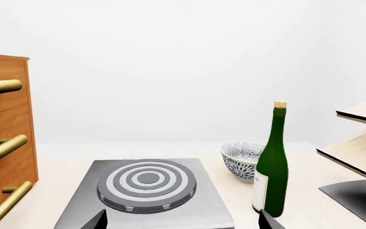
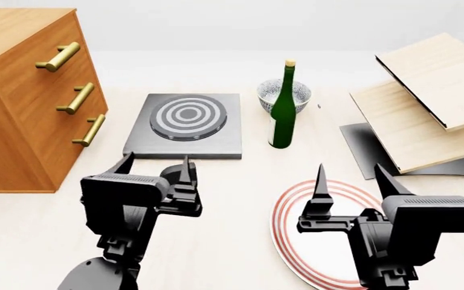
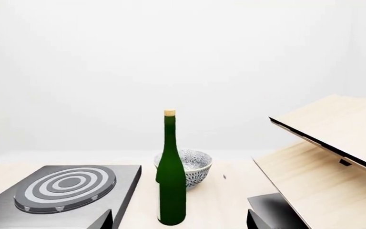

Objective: Turn on the stove.

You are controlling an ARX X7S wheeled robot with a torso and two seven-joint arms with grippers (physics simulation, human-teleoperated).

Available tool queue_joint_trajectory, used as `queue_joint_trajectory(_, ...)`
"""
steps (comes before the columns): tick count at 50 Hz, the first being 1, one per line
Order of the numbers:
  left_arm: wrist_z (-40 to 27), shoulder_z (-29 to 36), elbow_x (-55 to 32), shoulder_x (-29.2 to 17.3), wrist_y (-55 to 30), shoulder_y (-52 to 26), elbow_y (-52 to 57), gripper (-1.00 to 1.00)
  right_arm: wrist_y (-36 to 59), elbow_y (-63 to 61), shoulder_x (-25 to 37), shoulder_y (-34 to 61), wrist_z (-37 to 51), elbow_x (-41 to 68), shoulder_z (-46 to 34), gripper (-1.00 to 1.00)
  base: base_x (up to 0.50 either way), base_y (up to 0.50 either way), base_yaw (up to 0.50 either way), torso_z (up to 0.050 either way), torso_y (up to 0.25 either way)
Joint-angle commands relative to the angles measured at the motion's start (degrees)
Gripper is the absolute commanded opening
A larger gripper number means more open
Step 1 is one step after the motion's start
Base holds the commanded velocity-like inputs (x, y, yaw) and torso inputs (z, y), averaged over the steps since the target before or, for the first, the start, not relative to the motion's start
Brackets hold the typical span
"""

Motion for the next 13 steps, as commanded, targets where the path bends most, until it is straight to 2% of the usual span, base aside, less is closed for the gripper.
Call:
queue_joint_trajectory(1,-2.09,-4.17,-2.68,-1.57,-5.05,5.59,10.40,1.00,-1.34,0.87,0.42,-0.66,0.34,-0.82,-0.91,1.00,0.00,0.00,0.00,0.000,0.000)
queue_joint_trajectory(13,-2.70,-3.99,-1.66,-1.87,-2.79,6.41,8.16,1.00,-2.31,1.62,0.38,-0.80,0.78,-0.92,-1.41,1.00,0.00,0.00,0.00,0.000,0.000)
